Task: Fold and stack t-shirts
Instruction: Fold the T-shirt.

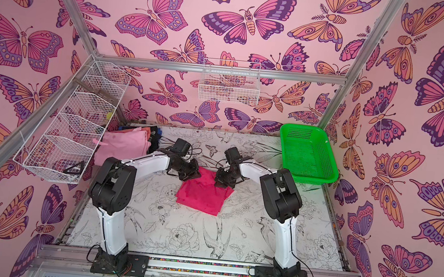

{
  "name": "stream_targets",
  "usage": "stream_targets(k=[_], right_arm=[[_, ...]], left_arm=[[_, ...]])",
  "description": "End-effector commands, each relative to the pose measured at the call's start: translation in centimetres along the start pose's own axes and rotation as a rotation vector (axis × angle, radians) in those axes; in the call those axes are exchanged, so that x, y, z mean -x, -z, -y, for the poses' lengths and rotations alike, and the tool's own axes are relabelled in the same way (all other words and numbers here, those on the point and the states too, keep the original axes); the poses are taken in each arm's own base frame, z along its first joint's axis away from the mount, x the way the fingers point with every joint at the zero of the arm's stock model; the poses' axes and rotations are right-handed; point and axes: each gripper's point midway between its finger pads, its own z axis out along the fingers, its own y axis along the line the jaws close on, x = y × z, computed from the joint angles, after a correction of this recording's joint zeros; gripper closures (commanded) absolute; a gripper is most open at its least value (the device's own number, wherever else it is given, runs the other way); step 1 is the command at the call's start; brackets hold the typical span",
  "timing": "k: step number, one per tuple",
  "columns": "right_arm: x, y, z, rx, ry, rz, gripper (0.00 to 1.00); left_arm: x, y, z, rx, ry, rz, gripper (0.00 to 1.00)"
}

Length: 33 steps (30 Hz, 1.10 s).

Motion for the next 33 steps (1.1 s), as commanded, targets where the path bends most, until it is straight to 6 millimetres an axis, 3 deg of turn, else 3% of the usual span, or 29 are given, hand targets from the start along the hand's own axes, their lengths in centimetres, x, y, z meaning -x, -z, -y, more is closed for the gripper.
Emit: stream_targets(k=[1, 6, 11, 16, 21, 24, 27, 29, 33], right_arm=[[0.0, -0.7, 3.2, -0.085, -0.025, 0.010, 1.00], [0.1, -0.5, 3.4, -0.085, -0.029, 0.012, 1.00], [0.3, 0.2, 3.3, -0.082, -0.021, 0.021, 1.00], [0.4, 1.8, 2.3, -0.072, 0.004, 0.047, 1.00], [0.2, 5.2, 0.1, -0.042, 0.042, 0.093, 1.00], [-0.5, 8.0, -1.4, -0.031, 0.076, 0.128, 1.00], [-2.0, 9.9, -2.3, -0.032, 0.102, 0.147, 0.99], [-3.0, 10.1, -2.6, -0.042, 0.114, 0.148, 0.99], [-4.7, 8.7, -3.2, -0.046, 0.126, 0.123, 0.99]], left_arm=[[1.6, -0.2, -1.1, 0.001, 0.000, 0.009, 0.98], [3.3, -0.2, -3.0, 0.019, 0.034, 0.025, 0.98], [3.8, -1.1, -4.6, 0.040, 0.059, 0.013, 0.99], [3.8, -1.1, -4.5, 0.035, 0.057, 0.010, 1.00], [3.8, 1.2, -2.6, -0.009, 0.023, 0.041, 0.98], [3.7, 3.3, -1.1, -0.036, -0.012, 0.066, 0.91], [3.3, 5.1, -0.6, -0.031, -0.044, 0.091, 0.74], [2.9, 5.6, -1.1, -0.011, -0.052, 0.101, 0.68], [1.9, 4.7, -2.9, 0.028, -0.037, 0.069, 0.67]])
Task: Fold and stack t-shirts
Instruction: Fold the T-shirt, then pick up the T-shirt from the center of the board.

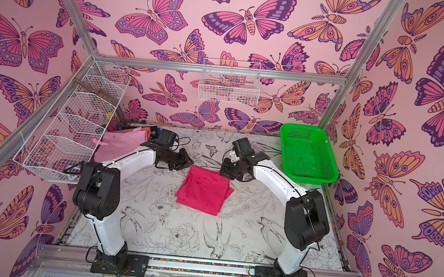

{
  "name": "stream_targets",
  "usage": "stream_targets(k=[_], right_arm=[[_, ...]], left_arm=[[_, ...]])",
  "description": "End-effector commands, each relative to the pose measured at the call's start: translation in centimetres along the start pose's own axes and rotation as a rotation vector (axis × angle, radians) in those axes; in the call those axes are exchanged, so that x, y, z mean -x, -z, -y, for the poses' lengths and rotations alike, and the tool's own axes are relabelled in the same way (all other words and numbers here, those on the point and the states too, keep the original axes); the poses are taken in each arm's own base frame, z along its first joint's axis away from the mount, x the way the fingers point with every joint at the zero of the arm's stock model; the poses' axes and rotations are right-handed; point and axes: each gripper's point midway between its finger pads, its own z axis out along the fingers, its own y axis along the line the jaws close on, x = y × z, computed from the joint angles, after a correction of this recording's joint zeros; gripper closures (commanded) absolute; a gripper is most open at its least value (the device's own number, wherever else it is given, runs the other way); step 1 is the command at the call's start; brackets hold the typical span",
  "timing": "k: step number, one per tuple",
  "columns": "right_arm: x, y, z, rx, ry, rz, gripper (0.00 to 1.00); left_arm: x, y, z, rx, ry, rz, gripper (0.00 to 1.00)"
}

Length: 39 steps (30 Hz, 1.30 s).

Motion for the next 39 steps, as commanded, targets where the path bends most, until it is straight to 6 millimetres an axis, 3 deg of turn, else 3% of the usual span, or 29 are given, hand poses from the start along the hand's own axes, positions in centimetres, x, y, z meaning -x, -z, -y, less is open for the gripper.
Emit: stream_targets(k=[1, 6, 16, 27, 39], right_arm=[[-3.1, -2.5, 1.7, -0.083, -0.022, -0.087, 0.99], [-5.3, -4.8, 1.3, -0.092, -0.012, -0.130, 1.00], [-7.5, -7.9, 3.1, -0.117, -0.048, -0.185, 1.00], [-8.8, -11.5, 5.8, -0.173, -0.089, -0.262, 1.00], [-10.1, -13.1, 7.5, -0.206, -0.112, -0.317, 1.00]], left_arm=[[-2.2, -1.2, -3.8, 0.094, 0.032, -0.069, 0.67], [-3.5, -1.0, -5.6, 0.135, 0.030, -0.078, 0.65], [-3.7, -1.3, -8.0, 0.203, 0.035, -0.063, 0.64], [-3.7, -2.2, -8.1, 0.123, 0.049, -0.040, 0.62], [-2.2, -0.1, -8.7, -0.101, 0.158, 0.055, 0.56]])
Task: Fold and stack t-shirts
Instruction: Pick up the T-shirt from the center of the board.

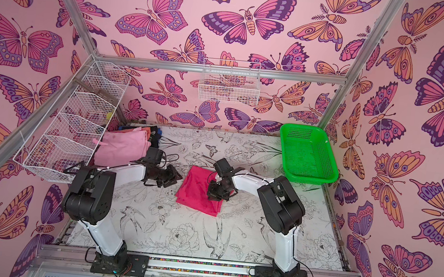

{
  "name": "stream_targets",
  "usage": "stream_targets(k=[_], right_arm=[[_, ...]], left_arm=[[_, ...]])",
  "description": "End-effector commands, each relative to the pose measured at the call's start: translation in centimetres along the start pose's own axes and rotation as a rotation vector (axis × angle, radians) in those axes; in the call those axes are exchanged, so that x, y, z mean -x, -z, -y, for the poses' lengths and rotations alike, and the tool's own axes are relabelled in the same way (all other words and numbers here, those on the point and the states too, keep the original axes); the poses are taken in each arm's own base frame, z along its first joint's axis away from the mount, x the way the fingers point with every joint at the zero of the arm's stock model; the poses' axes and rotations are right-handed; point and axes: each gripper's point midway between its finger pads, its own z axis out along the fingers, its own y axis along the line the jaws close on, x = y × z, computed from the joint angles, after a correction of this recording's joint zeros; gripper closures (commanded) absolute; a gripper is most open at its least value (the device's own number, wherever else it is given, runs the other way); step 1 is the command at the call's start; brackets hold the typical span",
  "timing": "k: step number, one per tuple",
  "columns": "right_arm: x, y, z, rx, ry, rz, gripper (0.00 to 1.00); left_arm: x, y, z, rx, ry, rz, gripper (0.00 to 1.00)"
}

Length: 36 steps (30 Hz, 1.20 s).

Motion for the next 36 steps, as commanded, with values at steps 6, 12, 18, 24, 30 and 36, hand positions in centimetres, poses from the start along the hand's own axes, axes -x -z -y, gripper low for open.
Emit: stream_targets(k=[6, 12, 18, 24, 30, 36], right_arm=[[-1.5, -2.7, 3.8, -0.122, -0.049, -0.069, 1.00], [-1.6, -2.7, 4.2, -0.138, -0.056, -0.069, 1.00], [-1.6, -2.5, 4.6, -0.148, -0.060, -0.073, 1.00], [-1.5, -2.1, 4.9, -0.149, -0.064, -0.067, 1.00], [-1.3, -1.8, 5.0, -0.148, -0.065, -0.059, 1.00], [-1.2, -1.5, 5.1, -0.144, -0.067, -0.047, 1.00]], left_arm=[[0.5, -0.5, 1.2, -0.327, 0.151, -0.010, 0.52], [0.5, 0.6, 3.0, -0.410, 0.123, -0.007, 0.18], [0.4, 0.9, 3.4, -0.427, 0.141, -0.020, 0.21], [-0.2, 0.5, 2.7, -0.411, 0.194, -0.043, 0.21], [-1.3, 0.4, 2.3, -0.380, 0.217, -0.069, 0.21], [-2.8, 0.3, 2.6, -0.331, 0.198, -0.115, 0.21]])
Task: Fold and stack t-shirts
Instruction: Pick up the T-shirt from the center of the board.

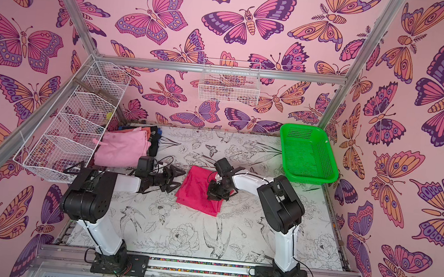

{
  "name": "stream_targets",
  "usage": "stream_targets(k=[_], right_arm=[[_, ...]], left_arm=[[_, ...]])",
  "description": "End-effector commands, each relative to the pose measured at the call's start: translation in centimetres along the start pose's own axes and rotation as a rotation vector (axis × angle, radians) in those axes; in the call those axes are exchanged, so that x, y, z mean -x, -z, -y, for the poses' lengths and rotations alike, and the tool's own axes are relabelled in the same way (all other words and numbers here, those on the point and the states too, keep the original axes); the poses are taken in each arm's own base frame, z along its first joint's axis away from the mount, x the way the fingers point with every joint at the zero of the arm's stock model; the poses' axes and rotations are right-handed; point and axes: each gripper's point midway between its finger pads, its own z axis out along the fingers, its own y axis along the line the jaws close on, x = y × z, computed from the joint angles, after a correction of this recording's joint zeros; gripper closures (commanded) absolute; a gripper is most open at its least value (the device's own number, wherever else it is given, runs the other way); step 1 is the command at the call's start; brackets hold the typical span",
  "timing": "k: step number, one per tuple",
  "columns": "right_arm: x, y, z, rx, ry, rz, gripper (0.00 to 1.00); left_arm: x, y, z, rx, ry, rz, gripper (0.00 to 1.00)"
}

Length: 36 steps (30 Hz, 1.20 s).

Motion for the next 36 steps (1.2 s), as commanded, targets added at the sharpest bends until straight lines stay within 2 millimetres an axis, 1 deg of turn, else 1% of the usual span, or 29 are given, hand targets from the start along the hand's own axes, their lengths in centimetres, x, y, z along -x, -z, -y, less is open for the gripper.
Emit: stream_targets(k=[1, 4, 13, 24, 29, 36], right_arm=[[-1.3, -1.5, 5.0, -0.157, -0.060, -0.035, 1.00], [-1.2, -1.4, 5.0, -0.156, -0.060, -0.033, 1.00], [-1.0, -0.9, 5.1, -0.154, -0.065, -0.015, 1.00], [-0.7, -0.7, 5.0, -0.145, -0.068, -0.001, 1.00], [-0.7, -0.5, 5.2, -0.145, -0.071, 0.000, 1.00], [-0.6, -0.3, 5.4, -0.145, -0.072, 0.001, 1.00]], left_arm=[[-1.3, 0.1, 0.2, 0.032, -0.014, -0.038, 0.21], [-1.8, 0.2, 0.5, 0.044, -0.026, -0.056, 0.21], [-2.8, 0.1, -0.8, 0.152, -0.033, -0.113, 0.22], [-2.9, -0.5, -1.5, 0.265, -0.052, -0.175, 0.23], [-2.7, -0.7, -2.3, 0.323, -0.054, -0.194, 0.25], [-2.7, -1.5, -3.3, 0.352, -0.044, -0.216, 0.27]])
